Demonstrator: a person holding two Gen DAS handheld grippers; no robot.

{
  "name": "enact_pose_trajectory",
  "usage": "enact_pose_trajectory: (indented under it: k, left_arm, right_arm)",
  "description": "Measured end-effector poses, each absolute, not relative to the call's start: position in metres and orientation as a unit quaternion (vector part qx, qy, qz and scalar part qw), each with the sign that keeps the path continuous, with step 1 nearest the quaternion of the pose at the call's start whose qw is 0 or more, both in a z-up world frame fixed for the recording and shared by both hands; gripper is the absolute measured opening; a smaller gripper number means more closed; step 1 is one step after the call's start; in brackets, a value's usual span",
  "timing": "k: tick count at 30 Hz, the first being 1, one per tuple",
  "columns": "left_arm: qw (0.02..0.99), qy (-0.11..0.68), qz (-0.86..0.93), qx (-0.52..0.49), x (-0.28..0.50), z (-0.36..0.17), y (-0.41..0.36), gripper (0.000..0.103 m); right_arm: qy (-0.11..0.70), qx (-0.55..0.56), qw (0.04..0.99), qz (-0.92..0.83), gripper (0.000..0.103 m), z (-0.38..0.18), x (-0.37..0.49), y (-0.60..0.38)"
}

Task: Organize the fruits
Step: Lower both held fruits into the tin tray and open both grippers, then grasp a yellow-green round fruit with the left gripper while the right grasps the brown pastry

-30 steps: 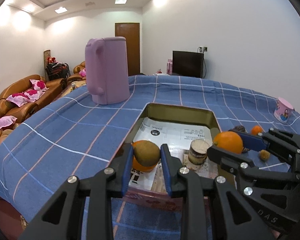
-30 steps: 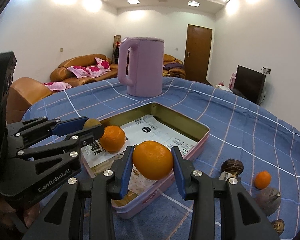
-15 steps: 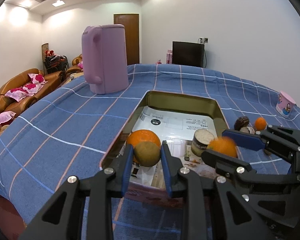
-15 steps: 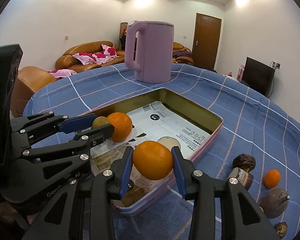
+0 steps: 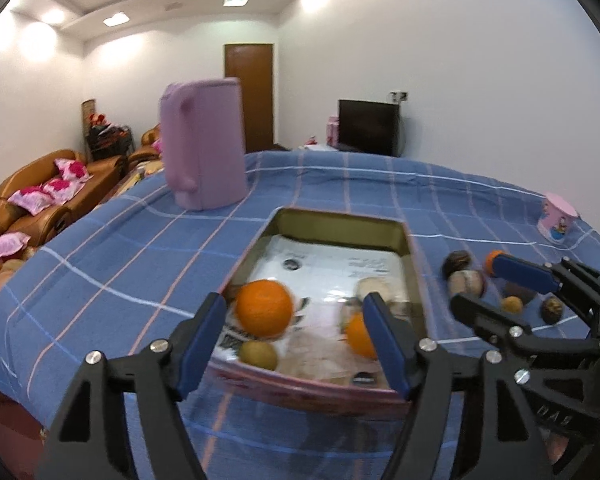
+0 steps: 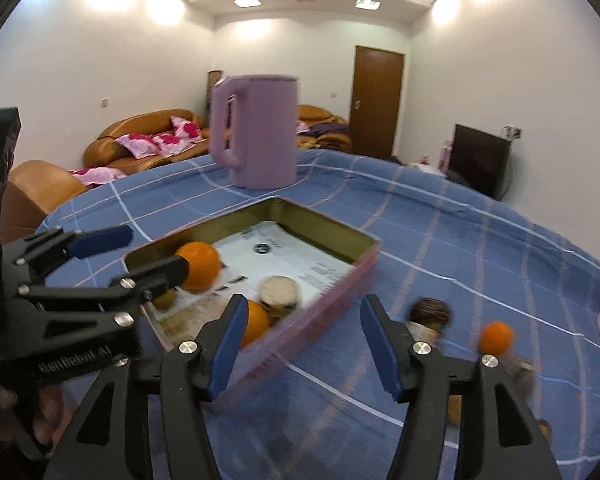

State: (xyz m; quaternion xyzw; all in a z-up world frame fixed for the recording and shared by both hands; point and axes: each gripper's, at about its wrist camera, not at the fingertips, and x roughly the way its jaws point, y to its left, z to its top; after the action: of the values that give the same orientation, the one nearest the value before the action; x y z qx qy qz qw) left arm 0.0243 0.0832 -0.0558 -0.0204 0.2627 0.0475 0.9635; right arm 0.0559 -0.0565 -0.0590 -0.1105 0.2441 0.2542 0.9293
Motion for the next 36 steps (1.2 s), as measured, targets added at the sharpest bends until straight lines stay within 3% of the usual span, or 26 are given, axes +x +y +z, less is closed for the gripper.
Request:
enact_pose_trajectory:
  k: [13, 27, 34, 36]
  left_arm:
    - [0.962, 0.268, -0.034, 0.03, 0.042, -0.044, -0.005, 0.074]
    - [0.942, 0.317, -0.097, 0.05, 0.071, -0.062, -0.06, 0.074]
    - [0.927, 0.345, -0.135, 0.06, 0.079, -0.07, -0.08, 0.072]
    - [0.918, 0.362, -0.15, 0.064, 0.085, -0.076, -0.087, 0.067]
  right_arm:
    - [0.294, -0.034, 0.953, 0.07, 0.06, -0.065, 0.074, -0.194]
    - [0.376, -0.012, 0.924, 0.066, 0.06, -0.085, 0.096, -0.211]
    - [0.398, -0.008, 0.914, 0.073, 0.044, -0.092, 0.101, -0.213]
    - [0.402, -0.008, 0.912, 0.078, 0.041, -0.093, 0.101, -0.213]
